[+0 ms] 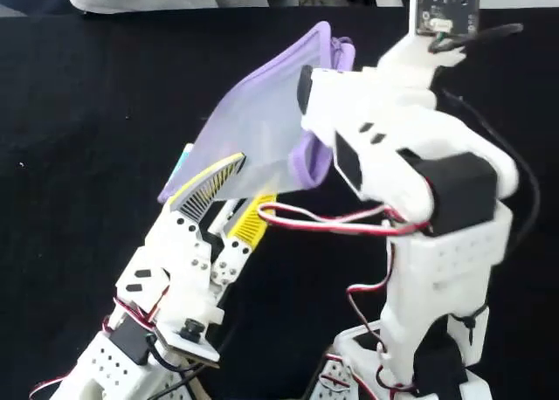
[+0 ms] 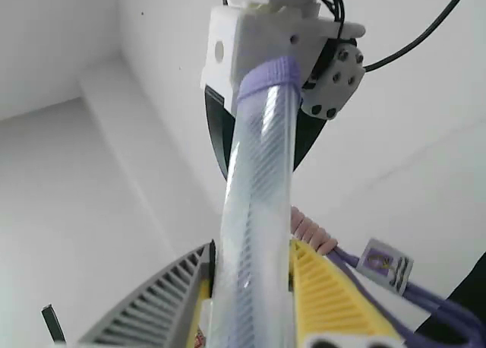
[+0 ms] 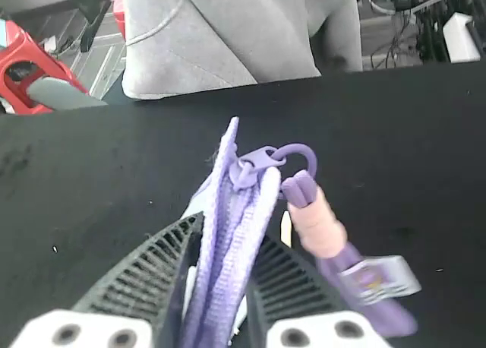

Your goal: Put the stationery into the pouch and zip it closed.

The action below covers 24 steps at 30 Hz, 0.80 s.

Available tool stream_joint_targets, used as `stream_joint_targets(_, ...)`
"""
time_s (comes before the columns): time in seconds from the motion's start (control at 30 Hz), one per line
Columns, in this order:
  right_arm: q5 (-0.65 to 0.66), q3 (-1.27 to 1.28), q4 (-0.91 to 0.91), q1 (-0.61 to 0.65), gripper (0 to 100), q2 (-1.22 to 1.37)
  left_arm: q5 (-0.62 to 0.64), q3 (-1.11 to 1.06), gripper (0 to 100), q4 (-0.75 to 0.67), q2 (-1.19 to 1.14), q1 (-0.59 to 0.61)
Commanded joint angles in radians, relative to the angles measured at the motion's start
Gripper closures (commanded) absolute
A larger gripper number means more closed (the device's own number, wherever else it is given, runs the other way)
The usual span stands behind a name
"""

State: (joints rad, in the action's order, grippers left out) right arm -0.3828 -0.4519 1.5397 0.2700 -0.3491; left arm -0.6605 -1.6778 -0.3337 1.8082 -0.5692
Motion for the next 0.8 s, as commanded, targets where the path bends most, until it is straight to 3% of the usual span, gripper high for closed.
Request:
stream_joint_targets(0.0, -0.038, 0.071, -0.114, -0.038, 98.7, 0.005, 0.012, -0.012, 84, -0.005, 0.017, -0.001)
stream_joint_targets(0.33, -0.089, 0.263, -0.242, 0.018, 98.7, 0.004, 0.011, -0.015, 84, 0.000, 0.017, -0.001)
stream_joint_targets(0.77, -0.092, 0.252, -0.285, 0.051, 98.7, 0.012, 0.011, -0.021, 84, 0.002, 0.015, 0.001)
